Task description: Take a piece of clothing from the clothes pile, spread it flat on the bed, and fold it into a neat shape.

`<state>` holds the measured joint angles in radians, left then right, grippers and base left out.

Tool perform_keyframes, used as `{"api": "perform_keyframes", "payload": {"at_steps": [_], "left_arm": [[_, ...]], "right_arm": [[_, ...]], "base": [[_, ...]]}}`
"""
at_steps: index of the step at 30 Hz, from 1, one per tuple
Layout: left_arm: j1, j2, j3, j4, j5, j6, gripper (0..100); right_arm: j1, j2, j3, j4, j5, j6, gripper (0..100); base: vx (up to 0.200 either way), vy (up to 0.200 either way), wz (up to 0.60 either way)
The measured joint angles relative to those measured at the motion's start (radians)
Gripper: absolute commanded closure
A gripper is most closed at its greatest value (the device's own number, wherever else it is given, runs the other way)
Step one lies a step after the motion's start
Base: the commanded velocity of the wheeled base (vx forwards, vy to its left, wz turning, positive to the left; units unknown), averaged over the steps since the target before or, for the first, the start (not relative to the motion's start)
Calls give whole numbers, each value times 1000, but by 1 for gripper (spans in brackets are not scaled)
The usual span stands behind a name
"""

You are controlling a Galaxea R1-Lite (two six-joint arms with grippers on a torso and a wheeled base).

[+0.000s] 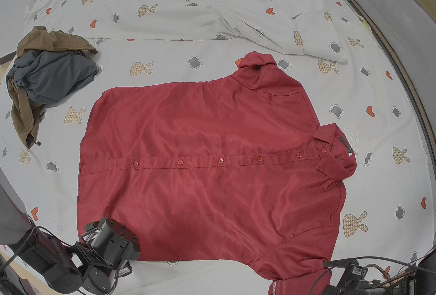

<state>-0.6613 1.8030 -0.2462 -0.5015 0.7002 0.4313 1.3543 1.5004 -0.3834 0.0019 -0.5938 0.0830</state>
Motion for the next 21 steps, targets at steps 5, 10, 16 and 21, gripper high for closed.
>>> {"api": "perform_keyframes", "payload": {"at_steps": [5,10,16,21], "left_arm": [[44,17,-8,-81,0,40,0],[62,8,-14,-87,14,48,0],[61,-29,16,-84,41,51,0],[58,-87,41,-82,43,64,0]], "right_arm": [[0,0,0,0,0,0,0],[0,0,0,0,0,0,0],[-1,1,-1,0,0,0,0],[0,2,-2,0,0,0,0]], "base": [[0,0,0],[0,0,0],[0,0,0],[0,0,0]]}}
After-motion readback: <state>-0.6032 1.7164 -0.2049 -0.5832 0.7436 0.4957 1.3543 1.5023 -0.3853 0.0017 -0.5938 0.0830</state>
